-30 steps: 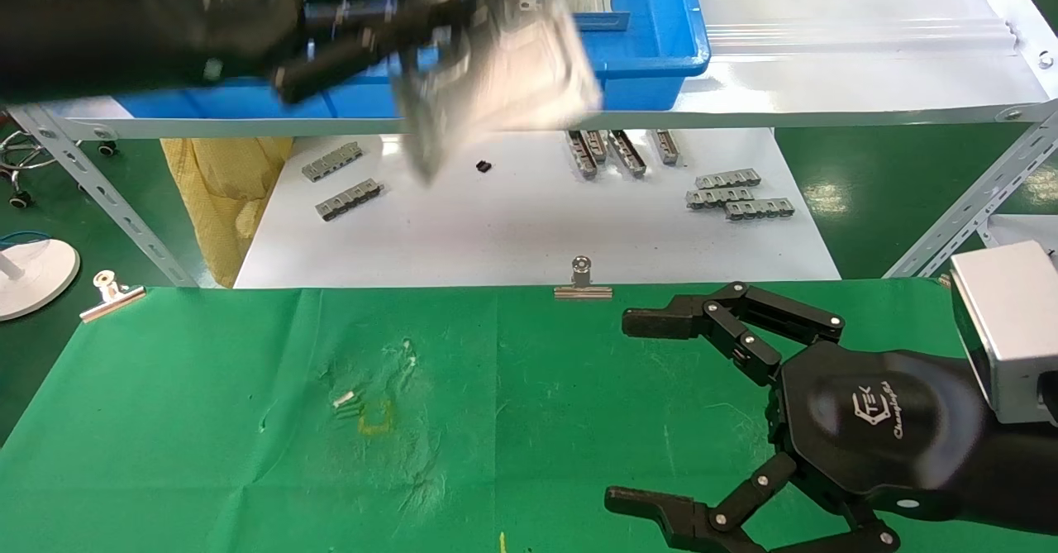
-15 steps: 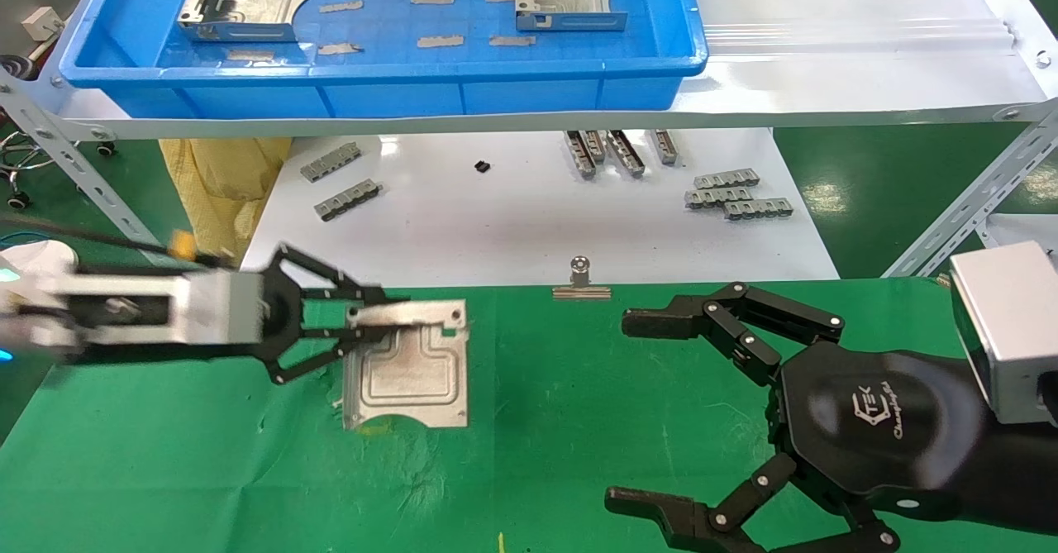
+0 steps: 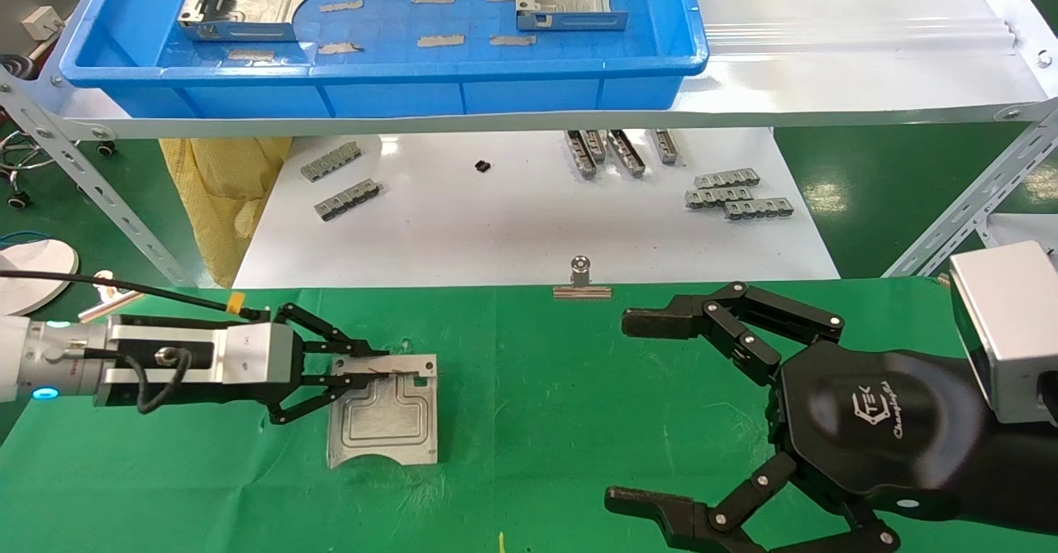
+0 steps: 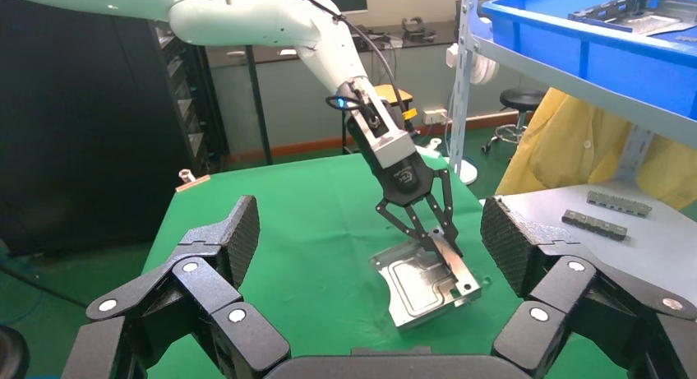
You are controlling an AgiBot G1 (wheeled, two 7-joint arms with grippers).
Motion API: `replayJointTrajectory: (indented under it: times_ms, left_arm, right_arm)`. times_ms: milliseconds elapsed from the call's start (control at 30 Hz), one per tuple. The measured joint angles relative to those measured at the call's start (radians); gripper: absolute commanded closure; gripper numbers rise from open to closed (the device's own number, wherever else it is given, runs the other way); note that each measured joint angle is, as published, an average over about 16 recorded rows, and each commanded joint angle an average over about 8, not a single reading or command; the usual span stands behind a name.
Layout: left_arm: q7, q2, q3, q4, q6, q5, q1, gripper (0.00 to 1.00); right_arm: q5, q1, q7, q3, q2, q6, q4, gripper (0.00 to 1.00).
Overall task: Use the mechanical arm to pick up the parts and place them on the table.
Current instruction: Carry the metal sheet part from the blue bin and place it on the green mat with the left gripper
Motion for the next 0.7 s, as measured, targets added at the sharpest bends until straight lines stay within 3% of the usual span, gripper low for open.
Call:
replayJointTrajectory:
  times_ms: [167,200,433,700]
  left_arm:
    - [0.028,0.014,0.006,0.046,-0.041,0.011,-0.006,0.07]
    - [0.036,0.017,0.007,0.053,-0.051,0.012,-0.006,0.0]
    - [0.086,0.031,0.002,0.077,-0.084,0.008,-0.004,0.0]
    - [0.092,0.021,-0.014,0.097,-0.002,-0.018,-0.01,0.0]
  right_arm:
    - [0.0,0.0,0.0,0.0,0.0,0.0,0.0,0.0]
    - [0.0,0.0,0.0,0.0,0.0,0.0,0.0,0.0]
    - [0.0,0.0,0.0,0.0,0.0,0.0,0.0,0.0]
    - [0.0,0.0,0.0,0.0,0.0,0.0,0.0,0.0]
